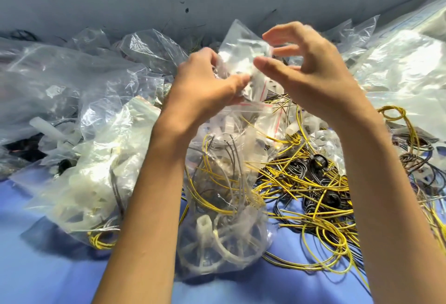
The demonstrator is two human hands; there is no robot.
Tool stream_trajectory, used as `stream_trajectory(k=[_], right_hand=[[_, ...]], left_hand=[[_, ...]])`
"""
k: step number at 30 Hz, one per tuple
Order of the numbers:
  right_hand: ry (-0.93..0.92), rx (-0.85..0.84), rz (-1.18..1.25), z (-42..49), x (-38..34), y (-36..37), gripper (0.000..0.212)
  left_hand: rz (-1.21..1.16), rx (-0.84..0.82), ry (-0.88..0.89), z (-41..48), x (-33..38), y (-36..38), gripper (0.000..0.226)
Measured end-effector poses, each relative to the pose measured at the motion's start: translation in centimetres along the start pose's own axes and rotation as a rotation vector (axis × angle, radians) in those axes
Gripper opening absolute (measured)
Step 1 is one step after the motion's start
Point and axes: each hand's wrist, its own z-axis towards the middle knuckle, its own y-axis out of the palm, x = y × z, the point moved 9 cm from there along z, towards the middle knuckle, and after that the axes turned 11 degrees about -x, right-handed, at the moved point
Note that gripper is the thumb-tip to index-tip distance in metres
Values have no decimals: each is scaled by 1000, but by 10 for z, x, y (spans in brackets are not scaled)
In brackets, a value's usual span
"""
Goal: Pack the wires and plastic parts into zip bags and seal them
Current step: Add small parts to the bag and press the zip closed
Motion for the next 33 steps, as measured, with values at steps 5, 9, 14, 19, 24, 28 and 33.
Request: stream_trajectory(k=[5, 9, 14, 19, 24, 28, 33], right_hand=[[56, -237, -25, 1, 6, 26, 68], [1, -297, 34, 0, 5, 27, 65], [31, -151, -62, 3, 14, 17, 43], [64, -131, 14, 6, 20, 18, 43], [-83, -319, 536, 1, -6, 45, 28], [34, -455, 688, -5, 2, 57, 17], [136, -718, 651, -17, 14, 74, 28]], left_hand=[[-258, -66, -14, 1, 3, 9, 20], [-217, -207, -1, -4, 8, 14, 12], [62, -84, -37, -2, -2, -13, 11], [500, -340, -102, -8, -10, -2, 13], [471, -496, 149, -25, 27, 23, 12], [387, -584, 171, -29, 35, 28, 12], [323, -751, 95, -33, 28, 30, 3]])
